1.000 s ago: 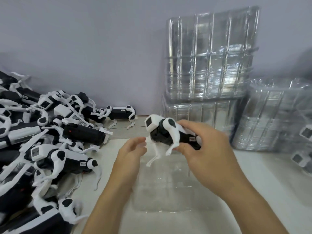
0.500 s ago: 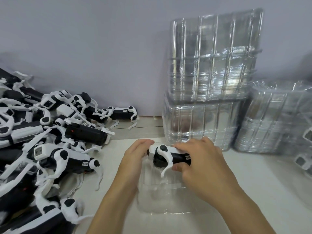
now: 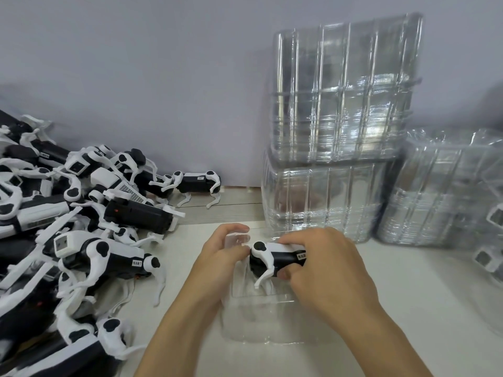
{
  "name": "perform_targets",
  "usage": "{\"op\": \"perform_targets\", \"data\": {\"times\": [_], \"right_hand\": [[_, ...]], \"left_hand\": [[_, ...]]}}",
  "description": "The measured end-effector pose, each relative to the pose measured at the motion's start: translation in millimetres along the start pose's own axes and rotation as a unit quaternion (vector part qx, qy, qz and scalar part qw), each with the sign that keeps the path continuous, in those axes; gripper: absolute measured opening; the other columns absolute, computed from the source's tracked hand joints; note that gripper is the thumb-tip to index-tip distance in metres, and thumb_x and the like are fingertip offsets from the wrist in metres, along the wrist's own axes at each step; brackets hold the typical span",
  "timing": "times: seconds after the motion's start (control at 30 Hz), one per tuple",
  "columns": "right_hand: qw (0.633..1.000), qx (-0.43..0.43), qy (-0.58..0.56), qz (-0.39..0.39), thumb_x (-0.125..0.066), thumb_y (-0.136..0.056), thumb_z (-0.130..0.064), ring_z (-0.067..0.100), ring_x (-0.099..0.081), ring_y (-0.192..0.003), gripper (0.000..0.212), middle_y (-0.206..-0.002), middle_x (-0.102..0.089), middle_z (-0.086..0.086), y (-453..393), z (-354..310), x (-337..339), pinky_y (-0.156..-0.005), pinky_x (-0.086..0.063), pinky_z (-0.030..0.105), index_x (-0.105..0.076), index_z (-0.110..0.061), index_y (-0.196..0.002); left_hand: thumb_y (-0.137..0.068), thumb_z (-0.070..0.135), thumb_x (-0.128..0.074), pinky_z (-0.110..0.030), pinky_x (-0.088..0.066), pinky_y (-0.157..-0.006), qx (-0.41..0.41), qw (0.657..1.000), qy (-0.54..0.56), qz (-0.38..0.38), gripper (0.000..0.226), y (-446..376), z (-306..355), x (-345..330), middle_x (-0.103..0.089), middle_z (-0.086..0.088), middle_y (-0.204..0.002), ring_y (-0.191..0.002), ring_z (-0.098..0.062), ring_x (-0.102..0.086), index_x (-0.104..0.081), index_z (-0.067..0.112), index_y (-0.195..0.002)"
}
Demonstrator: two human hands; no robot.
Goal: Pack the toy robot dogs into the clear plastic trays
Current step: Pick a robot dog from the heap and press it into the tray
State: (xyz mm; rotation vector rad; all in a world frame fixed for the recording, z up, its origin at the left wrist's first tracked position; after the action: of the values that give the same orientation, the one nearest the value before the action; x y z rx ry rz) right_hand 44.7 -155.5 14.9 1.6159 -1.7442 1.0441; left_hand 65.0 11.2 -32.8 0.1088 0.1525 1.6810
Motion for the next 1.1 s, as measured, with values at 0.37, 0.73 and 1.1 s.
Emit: {"op": "perform_targets", "data": {"times": [0.37,0.73,1.1], "right_hand": [[0.999,0.010,0.030,-0.021,-0.073,-0.074,-0.025,0.021,-0.048,-0.108,0.041,-0.104,-0.058,-0.010,-2,0,-4,-0.082,-0.052,0.040,-0.069,-0.042,-0.111],[0.989,0.145,-0.003,0.001,-0.073,-0.080,-0.043,0.000,-0.046,-0.089,0.027,-0.065,-0.055,-0.008,6,-31,-3,-0.083,-0.019,0.021,-0.060,-0.021,-0.070],[0.993,0.116,-0.031,0.008,-0.085,-0.070,-0.043,-0.006,-0.046,-0.079,0.021,-0.075,-0.062,-0.011,5,-32,-5,-0.073,-0.028,0.016,-0.073,-0.029,-0.081]], "left_hand": [[-0.084,-0.005,-0.060,-0.049,-0.052,-0.097,0.024,0.999,-0.022,0.025,0.043,3,2,0,-0.068,0.000,-0.110,-0.103,-0.027,-0.066,-0.072,0.036,-0.084],[-0.082,-0.006,-0.055,-0.045,-0.056,-0.084,0.023,1.000,-0.013,0.015,0.046,1,0,0,-0.066,-0.001,-0.113,-0.101,-0.027,-0.067,-0.072,0.037,-0.086],[-0.068,0.030,-0.061,-0.052,-0.049,-0.086,0.016,1.000,-0.022,-0.010,0.027,5,3,-4,-0.069,-0.006,-0.110,-0.090,-0.032,-0.059,-0.067,0.041,-0.093]]}}
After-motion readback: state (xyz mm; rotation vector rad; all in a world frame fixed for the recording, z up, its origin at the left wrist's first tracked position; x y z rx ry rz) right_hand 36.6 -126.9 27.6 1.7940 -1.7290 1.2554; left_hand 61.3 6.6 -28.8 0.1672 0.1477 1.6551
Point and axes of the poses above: each hand's wrist, its own y-axis away from the middle knuckle, its own x-axis out of the back of the hand, z = x × y, the point moved 6 cm from there along -y, towards the middle knuckle
